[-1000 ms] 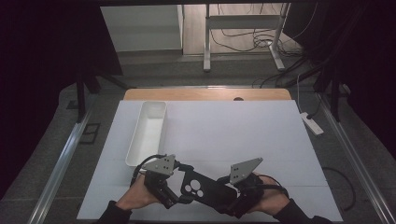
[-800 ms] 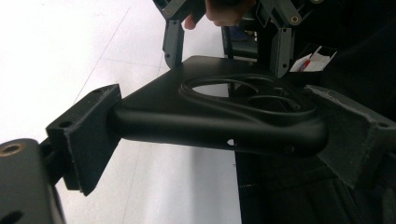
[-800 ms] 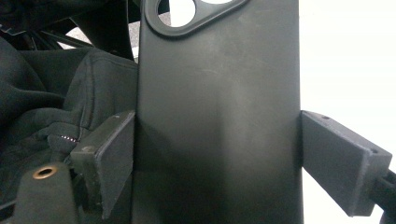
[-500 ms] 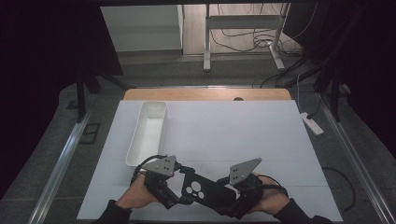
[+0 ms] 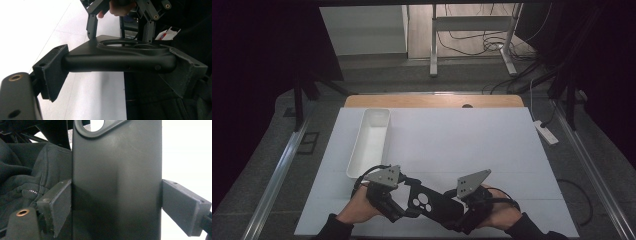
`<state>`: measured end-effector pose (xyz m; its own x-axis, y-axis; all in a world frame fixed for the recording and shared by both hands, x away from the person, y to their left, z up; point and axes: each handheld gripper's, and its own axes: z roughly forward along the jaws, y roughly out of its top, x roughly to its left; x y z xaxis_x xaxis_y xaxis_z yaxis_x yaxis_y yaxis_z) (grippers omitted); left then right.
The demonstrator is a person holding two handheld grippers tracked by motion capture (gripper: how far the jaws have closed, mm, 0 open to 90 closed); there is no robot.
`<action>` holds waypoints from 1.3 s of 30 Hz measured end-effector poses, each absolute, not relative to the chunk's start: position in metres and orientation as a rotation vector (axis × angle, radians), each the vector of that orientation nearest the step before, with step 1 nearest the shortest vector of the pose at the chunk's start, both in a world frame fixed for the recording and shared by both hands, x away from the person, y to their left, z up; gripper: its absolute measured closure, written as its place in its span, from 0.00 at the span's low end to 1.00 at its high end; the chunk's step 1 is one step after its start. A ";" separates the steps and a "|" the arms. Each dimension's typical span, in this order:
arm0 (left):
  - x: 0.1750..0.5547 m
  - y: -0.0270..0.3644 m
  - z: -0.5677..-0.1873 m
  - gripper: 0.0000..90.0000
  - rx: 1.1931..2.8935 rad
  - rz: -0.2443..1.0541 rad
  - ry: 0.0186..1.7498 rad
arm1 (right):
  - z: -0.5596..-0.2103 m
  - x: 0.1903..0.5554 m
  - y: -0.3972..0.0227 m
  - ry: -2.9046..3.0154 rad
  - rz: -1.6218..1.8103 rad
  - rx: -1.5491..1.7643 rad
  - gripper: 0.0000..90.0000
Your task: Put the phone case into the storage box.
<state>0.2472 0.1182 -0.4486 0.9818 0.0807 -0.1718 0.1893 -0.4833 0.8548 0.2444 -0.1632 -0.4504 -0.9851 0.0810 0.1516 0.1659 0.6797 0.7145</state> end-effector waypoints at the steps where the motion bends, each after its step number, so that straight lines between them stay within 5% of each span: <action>1: 0.247 0.118 -0.449 0.16 2.077 -0.132 0.191 | -0.450 0.244 -0.163 -2.785 -1.189 -0.209 0.15; 23: 0.257 0.120 -0.451 0.13 2.007 -0.292 0.272 | -0.447 0.243 -0.163 -2.793 -1.168 -0.243 0.17; 39: 0.253 0.119 -0.451 0.13 2.039 -0.248 0.241 | -0.446 0.243 -0.164 -2.775 -1.168 -0.243 0.17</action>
